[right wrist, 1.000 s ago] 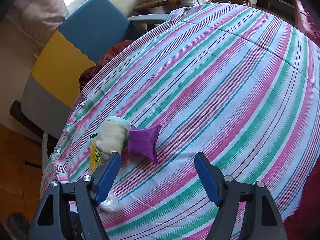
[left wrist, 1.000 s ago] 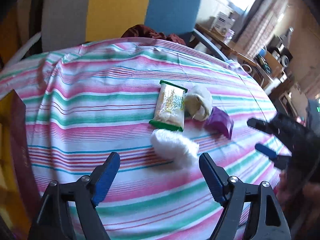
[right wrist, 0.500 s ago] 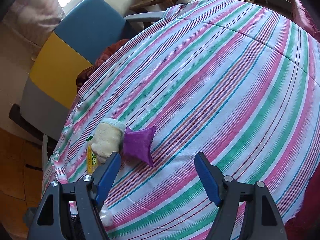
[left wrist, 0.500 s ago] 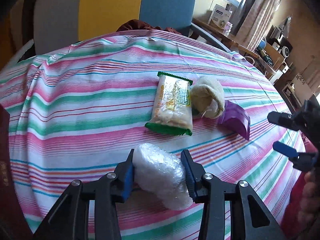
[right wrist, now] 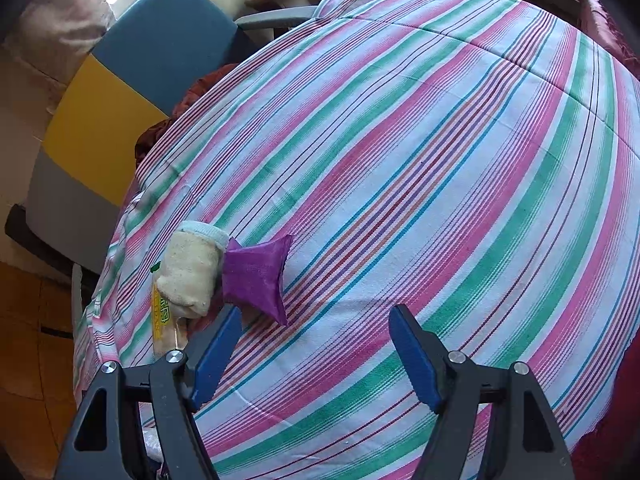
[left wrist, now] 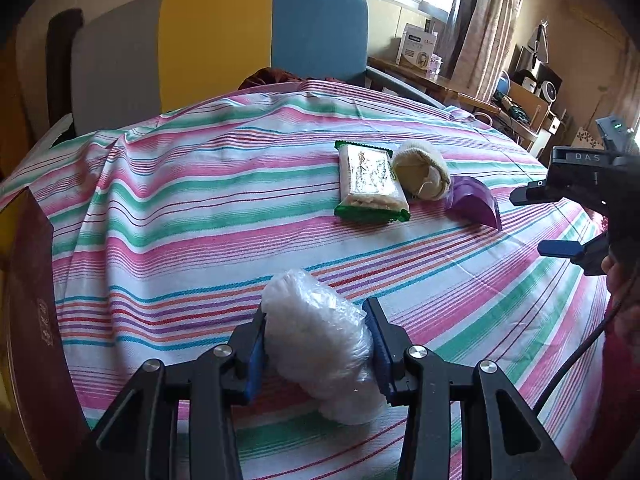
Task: Organize objects
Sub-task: 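Grasp the purple packet with the right gripper while the left holds the white bundle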
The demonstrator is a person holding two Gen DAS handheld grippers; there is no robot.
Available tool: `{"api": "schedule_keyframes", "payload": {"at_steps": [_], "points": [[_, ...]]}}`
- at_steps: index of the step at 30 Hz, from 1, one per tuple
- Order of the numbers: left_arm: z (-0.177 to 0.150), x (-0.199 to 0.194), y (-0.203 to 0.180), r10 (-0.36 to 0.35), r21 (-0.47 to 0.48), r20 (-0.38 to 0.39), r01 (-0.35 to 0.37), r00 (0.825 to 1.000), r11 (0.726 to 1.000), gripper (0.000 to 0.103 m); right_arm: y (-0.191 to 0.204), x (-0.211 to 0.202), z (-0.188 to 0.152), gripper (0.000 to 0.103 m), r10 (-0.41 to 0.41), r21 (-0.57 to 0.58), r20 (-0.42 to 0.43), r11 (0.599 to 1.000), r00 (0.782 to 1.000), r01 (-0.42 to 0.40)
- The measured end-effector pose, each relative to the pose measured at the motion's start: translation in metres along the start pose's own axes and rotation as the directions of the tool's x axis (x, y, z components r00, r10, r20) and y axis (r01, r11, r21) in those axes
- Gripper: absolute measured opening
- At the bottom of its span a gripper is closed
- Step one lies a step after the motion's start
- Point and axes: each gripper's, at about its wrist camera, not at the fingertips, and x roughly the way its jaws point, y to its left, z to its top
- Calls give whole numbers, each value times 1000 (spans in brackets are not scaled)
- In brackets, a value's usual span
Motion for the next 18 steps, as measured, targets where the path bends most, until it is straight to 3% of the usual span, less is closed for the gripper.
{"api": "schedule_keyframes", "payload": {"at_steps": [6, 11, 15, 18], "points": [[-2, -1, 0, -3, 1, 10, 3, 1000, 1000, 45, 3, 1, 0, 77, -2, -9, 9, 1000, 1000, 3], [-2, 0, 1, -7, -2, 12, 7, 1000, 1000, 46, 16, -2, -1, 77, -39, -89, 37, 995, 999, 42], [-2, 1, 1, -15, -10, 11, 15, 1000, 1000, 46, 35, 3, -13, 77, -78, -210, -9, 975, 997, 75], [-1, 1, 2, -22, -15, 11, 22, 1000, 1000, 46, 61, 6, -17, 77, -126, -402, -17, 909, 992, 108]]}}
